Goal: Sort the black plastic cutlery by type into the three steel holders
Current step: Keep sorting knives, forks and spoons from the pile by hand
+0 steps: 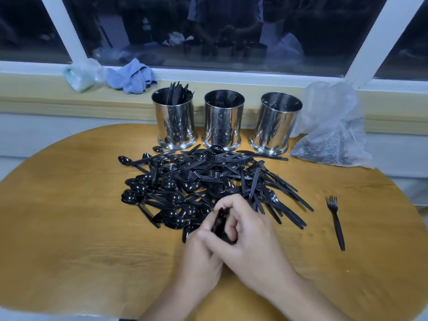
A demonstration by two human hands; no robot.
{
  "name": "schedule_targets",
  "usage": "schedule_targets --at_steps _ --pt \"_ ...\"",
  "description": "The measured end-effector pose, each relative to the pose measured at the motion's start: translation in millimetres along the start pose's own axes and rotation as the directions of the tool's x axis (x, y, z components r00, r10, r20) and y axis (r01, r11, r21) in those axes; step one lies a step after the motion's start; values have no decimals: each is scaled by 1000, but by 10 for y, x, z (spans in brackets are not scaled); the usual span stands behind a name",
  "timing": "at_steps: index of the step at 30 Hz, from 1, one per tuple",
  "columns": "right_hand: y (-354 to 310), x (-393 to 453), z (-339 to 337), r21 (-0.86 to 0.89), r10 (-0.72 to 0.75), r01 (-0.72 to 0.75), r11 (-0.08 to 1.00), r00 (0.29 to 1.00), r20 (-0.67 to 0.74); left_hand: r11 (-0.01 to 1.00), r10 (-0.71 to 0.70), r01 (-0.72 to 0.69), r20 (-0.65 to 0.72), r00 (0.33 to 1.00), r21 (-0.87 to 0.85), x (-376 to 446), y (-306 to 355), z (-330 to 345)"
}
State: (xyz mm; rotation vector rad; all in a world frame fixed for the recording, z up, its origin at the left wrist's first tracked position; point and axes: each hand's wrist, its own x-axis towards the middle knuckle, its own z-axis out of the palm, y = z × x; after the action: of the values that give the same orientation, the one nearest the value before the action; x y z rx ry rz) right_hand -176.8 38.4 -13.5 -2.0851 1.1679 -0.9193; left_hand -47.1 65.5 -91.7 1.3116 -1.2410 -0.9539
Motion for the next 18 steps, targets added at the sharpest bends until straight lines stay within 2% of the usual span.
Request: schedule_targets --at_steps 3,6,11,13,15,18 --pt "39 28 76 -23 -4 4 1000 1000 -18 1000 11 -12 -83 997 -10 -30 86 -28" --pt "29 50 93 -24 -7 7 1000 1000 25 999 46 -47 -166 985 0 -15 122 -53" --pt "42 115 103 -35 -19 21 999 998 61 1000 14 -16 -70 997 -24 59 86 -85" --pt "52 139 92 -32 -2 5 999 997 79 997 -44 42 -38 998 -65 84 97 -74" --pt "42 158 78 28 12 -14 1000 997 80 994 -83 80 -39 996 -68 124 171 -101" --pt "2 253 58 255 66 -75 964 997 43 990 -117 110 -72 991 -91 245 312 -253"
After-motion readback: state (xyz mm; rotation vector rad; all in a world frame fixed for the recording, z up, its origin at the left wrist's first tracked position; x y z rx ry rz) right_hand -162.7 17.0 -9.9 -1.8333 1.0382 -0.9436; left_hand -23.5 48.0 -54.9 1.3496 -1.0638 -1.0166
